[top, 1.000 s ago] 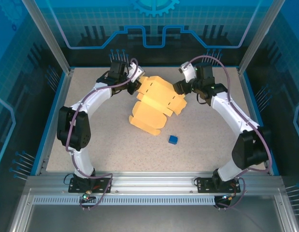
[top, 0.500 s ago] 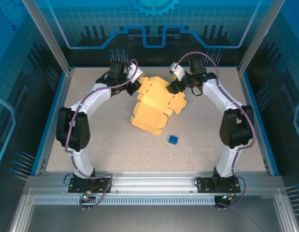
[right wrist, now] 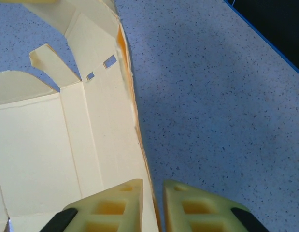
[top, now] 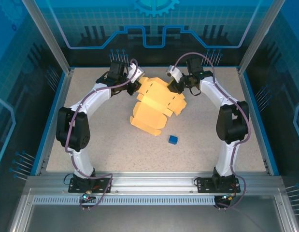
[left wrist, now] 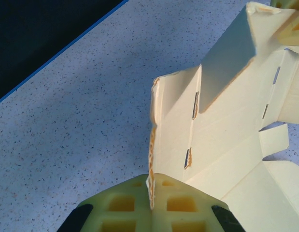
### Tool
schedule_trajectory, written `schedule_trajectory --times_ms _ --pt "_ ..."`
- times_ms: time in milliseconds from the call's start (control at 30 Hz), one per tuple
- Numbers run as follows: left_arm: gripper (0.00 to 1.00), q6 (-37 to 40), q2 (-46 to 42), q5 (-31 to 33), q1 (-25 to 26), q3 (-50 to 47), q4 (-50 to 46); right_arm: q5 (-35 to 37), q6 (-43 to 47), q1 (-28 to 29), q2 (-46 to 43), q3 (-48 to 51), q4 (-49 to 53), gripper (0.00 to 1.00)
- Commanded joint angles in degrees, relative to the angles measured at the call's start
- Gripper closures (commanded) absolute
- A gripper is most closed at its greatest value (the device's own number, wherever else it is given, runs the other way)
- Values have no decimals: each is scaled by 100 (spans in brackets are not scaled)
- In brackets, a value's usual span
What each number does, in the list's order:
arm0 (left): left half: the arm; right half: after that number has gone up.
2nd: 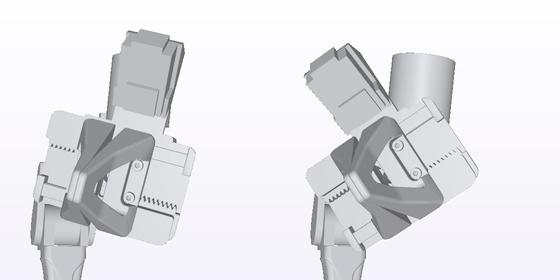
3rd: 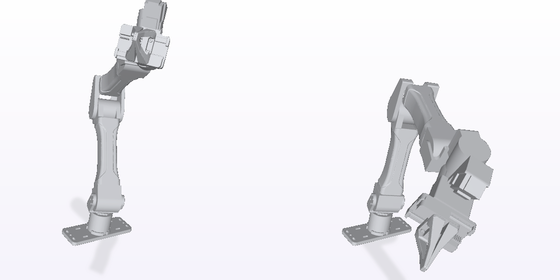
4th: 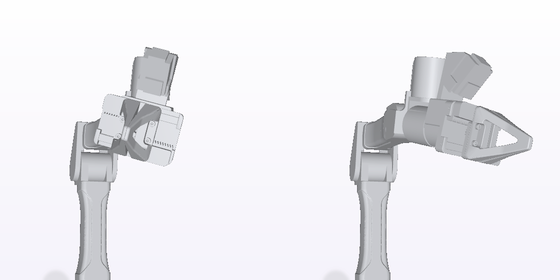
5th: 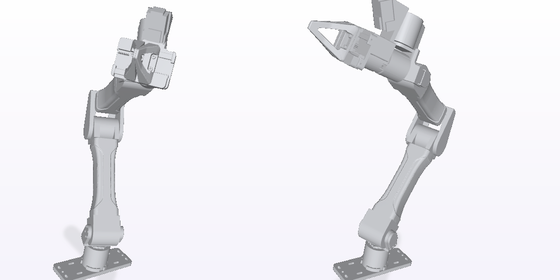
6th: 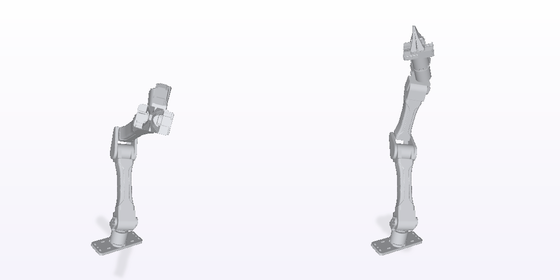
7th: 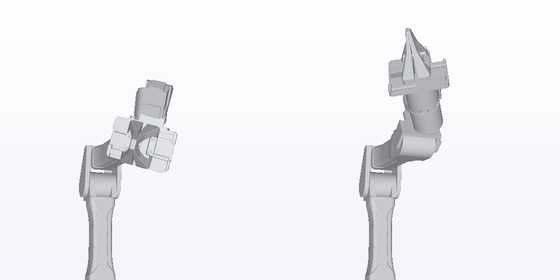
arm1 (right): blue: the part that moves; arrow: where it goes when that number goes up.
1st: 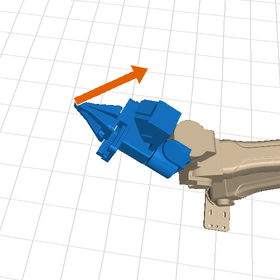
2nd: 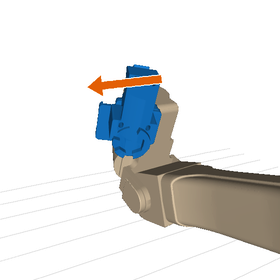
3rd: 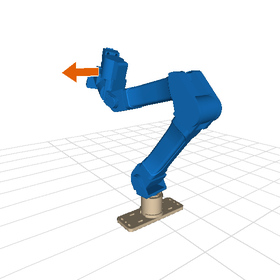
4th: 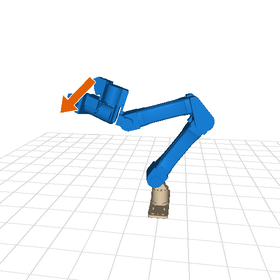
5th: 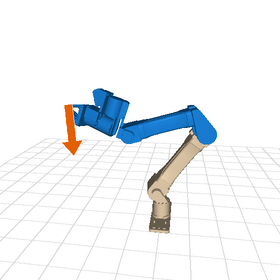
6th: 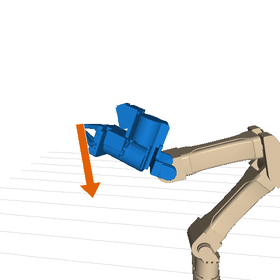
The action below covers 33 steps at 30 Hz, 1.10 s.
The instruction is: Fold the paper box
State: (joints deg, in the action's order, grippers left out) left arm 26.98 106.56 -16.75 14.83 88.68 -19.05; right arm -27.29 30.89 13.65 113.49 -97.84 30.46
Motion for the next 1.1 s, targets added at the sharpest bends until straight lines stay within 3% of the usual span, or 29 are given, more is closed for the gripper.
schedule_trajectory --times_ms 0,100,200,533,633,1067 --pt "100 36 -197 -97 -20 -57 48 -115 81 -41 -14 -55 48 88" --pt "100 -26 -186 -39 -24 -57 81 -62 57 -30 -65 -6 -1 93" --pt "93 -77 -216 -23 -35 -83 83 -89 19 -47 -200 52 -11 96" --pt "53 -605 -1000 -541 -323 -1294 1107 -580 -419 -88 -1088 777 16 99" --pt "45 -697 -1176 -731 -389 -1650 1392 -817 -569 -160 -1349 1008 -72 99" --pt "35 -998 -1078 -1829 -376 -1826 1681 -1293 -690 -246 -1633 1196 -75 100"
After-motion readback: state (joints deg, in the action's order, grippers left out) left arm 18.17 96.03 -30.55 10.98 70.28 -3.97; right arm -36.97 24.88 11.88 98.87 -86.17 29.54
